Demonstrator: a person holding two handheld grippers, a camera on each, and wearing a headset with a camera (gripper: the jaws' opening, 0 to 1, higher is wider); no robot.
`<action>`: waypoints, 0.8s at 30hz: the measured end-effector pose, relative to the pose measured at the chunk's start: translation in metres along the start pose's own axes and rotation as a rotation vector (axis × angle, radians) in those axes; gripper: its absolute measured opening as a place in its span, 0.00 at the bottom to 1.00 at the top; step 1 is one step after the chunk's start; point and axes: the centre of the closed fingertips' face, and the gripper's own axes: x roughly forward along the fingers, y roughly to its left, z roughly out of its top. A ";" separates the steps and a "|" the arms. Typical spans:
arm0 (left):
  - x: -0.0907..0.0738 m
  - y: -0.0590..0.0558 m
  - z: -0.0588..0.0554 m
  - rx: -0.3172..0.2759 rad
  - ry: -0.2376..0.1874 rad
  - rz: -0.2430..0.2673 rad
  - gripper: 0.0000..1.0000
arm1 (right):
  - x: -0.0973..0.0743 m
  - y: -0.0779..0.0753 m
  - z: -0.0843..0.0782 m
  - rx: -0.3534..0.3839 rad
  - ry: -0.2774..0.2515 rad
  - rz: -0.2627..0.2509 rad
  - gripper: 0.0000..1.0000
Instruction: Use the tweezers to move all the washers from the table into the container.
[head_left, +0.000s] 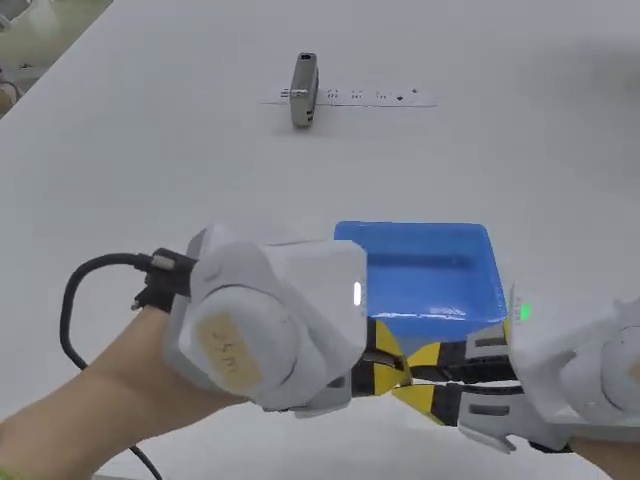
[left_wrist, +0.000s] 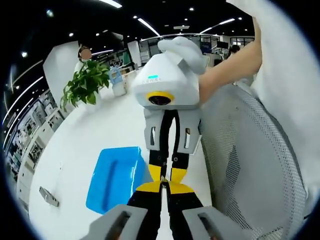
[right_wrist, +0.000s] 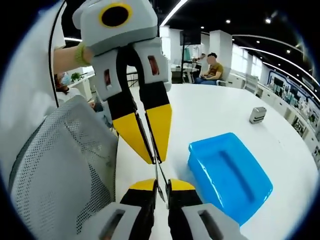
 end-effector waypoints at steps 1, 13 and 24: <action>0.002 0.000 0.001 0.006 0.002 -0.004 0.00 | 0.000 -0.001 -0.002 0.000 0.002 -0.003 0.05; 0.015 -0.004 -0.005 0.035 0.051 -0.053 0.00 | 0.006 -0.001 -0.015 0.024 0.007 -0.007 0.05; 0.016 -0.003 -0.003 0.062 0.077 -0.053 0.00 | 0.004 -0.004 -0.015 0.039 -0.014 -0.011 0.06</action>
